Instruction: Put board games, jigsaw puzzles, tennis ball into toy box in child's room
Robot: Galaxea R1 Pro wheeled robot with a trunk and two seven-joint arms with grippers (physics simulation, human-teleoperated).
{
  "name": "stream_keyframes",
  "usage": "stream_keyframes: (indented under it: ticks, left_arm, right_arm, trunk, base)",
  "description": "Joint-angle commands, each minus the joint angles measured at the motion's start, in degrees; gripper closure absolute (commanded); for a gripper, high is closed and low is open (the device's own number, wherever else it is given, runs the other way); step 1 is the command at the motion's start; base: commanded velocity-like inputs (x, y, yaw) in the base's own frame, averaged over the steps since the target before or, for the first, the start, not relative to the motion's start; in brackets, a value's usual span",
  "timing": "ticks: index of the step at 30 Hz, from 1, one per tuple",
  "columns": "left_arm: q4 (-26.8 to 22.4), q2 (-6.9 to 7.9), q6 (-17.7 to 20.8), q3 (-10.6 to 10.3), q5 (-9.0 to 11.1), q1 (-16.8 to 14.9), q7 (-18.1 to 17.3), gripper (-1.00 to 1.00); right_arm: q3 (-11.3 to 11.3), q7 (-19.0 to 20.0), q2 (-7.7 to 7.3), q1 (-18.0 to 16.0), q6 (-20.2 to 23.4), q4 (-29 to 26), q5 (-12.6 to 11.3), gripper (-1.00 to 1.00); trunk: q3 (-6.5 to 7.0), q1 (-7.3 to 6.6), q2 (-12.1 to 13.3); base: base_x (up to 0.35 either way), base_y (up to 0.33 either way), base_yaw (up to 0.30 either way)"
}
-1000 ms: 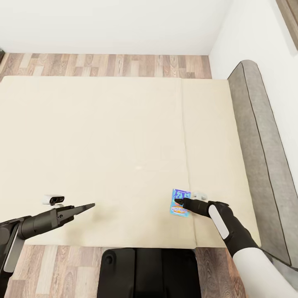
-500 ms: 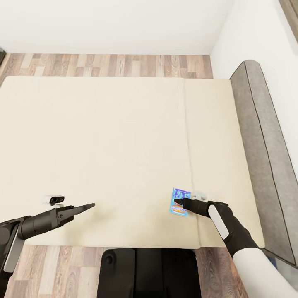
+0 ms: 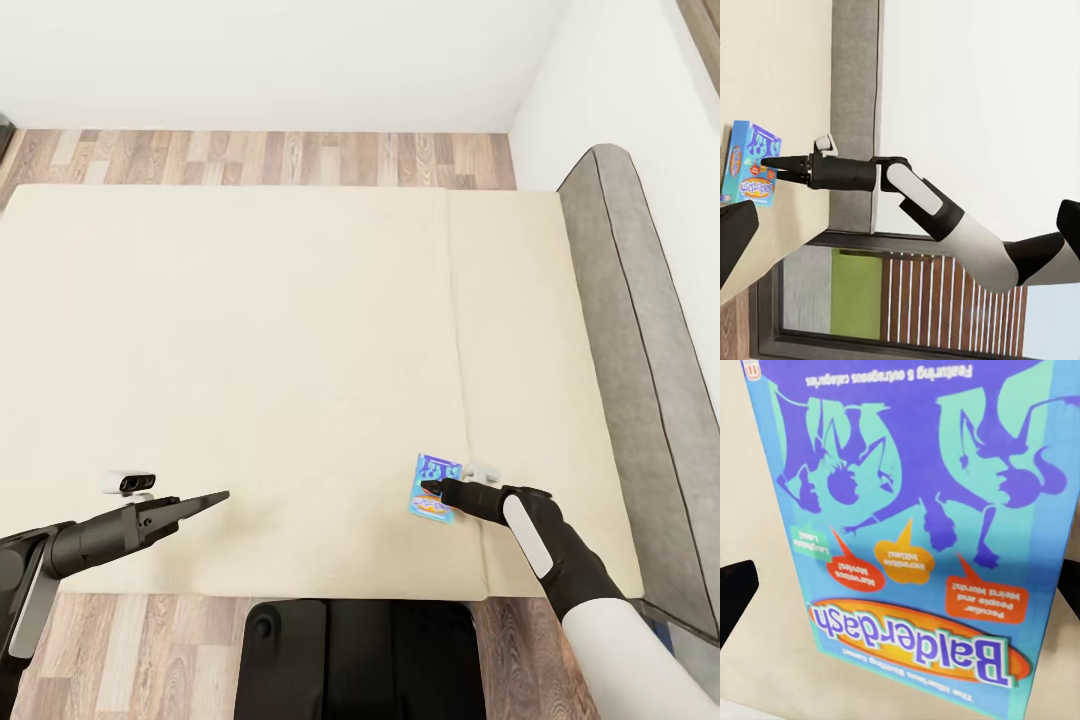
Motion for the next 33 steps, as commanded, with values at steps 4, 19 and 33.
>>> stream_keyframes:
  ticks: [4,19,33]
  left_arm:
    - [0.0,0.01,0.6,0.0,0.0,0.0,-0.2,-1.0]
    - [0.0,0.01,0.6,0.0,0.0,0.0,-0.2,-1.0]
    - [0.0,0.01,0.6,0.0,0.0,0.0,-0.2,-1.0]
  right_arm:
    - [0.1,0.1,-0.04,0.0,0.2,0.0,0.1,-1.0]
    - [0.1,-0.3,-0.04,0.0,0.1,0.0,0.1,-1.0]
    - [0.1,-0.3,-0.04,0.0,0.1,0.0,0.1,-1.0]
  trunk:
    - [-0.06,0.03,-0.1]
    - [-0.06,0.03,-0.1]
    - [-0.06,0.03,-0.1]
  base:
    - [0.0,0.0,0.0]
    - [0.0,0.002,0.0]
    - [0.0,0.036,0.0]
